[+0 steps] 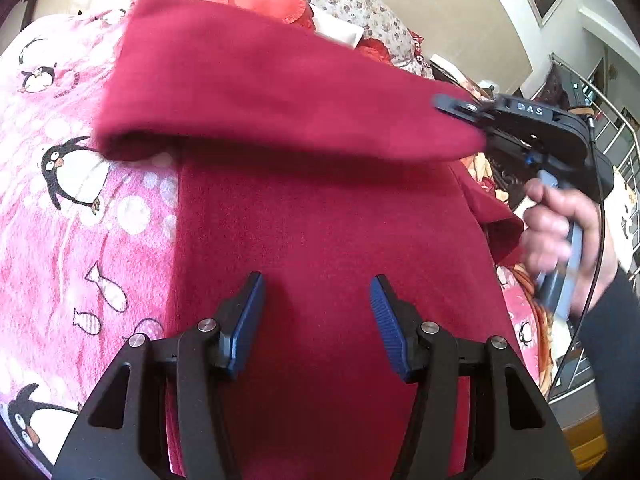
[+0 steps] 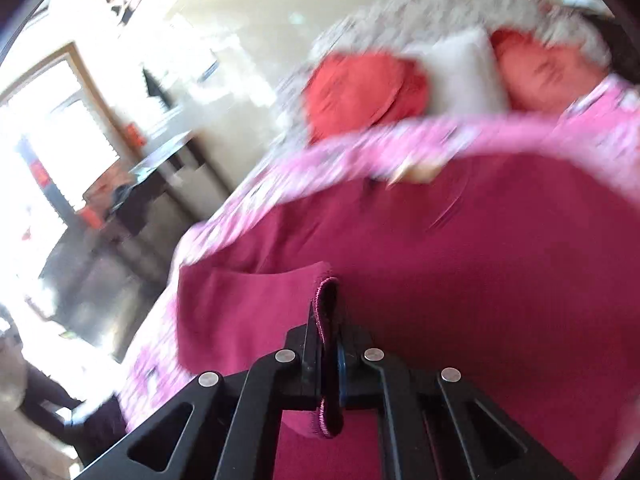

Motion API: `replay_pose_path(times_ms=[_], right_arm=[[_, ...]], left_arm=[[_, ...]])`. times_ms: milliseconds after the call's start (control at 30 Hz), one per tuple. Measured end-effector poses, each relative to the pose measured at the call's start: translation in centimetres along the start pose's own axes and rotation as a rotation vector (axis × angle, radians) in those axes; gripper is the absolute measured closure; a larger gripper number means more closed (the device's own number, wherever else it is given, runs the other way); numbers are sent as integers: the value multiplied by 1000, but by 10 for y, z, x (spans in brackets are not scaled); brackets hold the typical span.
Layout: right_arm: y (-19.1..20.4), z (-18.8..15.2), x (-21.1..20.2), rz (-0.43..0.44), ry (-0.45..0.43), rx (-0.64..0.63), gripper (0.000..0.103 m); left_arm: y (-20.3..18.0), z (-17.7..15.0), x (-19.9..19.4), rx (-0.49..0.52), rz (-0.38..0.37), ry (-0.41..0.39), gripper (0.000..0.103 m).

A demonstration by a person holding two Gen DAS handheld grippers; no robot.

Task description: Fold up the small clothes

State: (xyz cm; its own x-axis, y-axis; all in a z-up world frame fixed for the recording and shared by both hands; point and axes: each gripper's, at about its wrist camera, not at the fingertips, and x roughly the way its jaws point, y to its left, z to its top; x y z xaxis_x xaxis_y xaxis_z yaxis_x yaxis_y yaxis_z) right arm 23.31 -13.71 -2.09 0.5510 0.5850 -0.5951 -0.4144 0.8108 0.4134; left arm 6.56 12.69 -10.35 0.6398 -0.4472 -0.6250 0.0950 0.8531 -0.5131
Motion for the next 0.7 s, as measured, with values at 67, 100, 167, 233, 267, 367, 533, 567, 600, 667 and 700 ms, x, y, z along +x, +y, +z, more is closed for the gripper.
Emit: replay_pose_path(times_ms=[67,100,167,233,267,367,533,567,600,667,700], right_arm=[[-28,6,-15,-96,-6,18,99],[-43,6,-23,-130,-10,32,99],[-68,3,-34,-163,-19,71,99],[-88,-2,-41,-189,-16,95,99],[-93,-4,-42,-185,-6,99,99],[-94,-12,-37,-195,8,62,99],[-112,-16,-34,-235,28,90,94],[-120,-18,-37,-245,24,103,92],[-125,-18,-41,-258,13,111,92],[-130,-17,-59,-292,-42,128,92],[-130,-17,-72,-318,-83,128,91]], left_arm=[[-1,0,1,3,5,0,49],[-2,-1,1,5,7,-1,49],[-4,-2,2,11,16,-1,49],[-6,-2,3,17,23,0,49],[-8,-3,3,18,25,0,49],[-9,-3,4,19,27,0,49],[-10,-4,6,19,28,0,49],[-11,-4,6,19,27,0,49],[-10,-4,6,19,27,0,49],[-11,-4,7,18,27,0,49],[-10,-4,6,18,26,0,49]])
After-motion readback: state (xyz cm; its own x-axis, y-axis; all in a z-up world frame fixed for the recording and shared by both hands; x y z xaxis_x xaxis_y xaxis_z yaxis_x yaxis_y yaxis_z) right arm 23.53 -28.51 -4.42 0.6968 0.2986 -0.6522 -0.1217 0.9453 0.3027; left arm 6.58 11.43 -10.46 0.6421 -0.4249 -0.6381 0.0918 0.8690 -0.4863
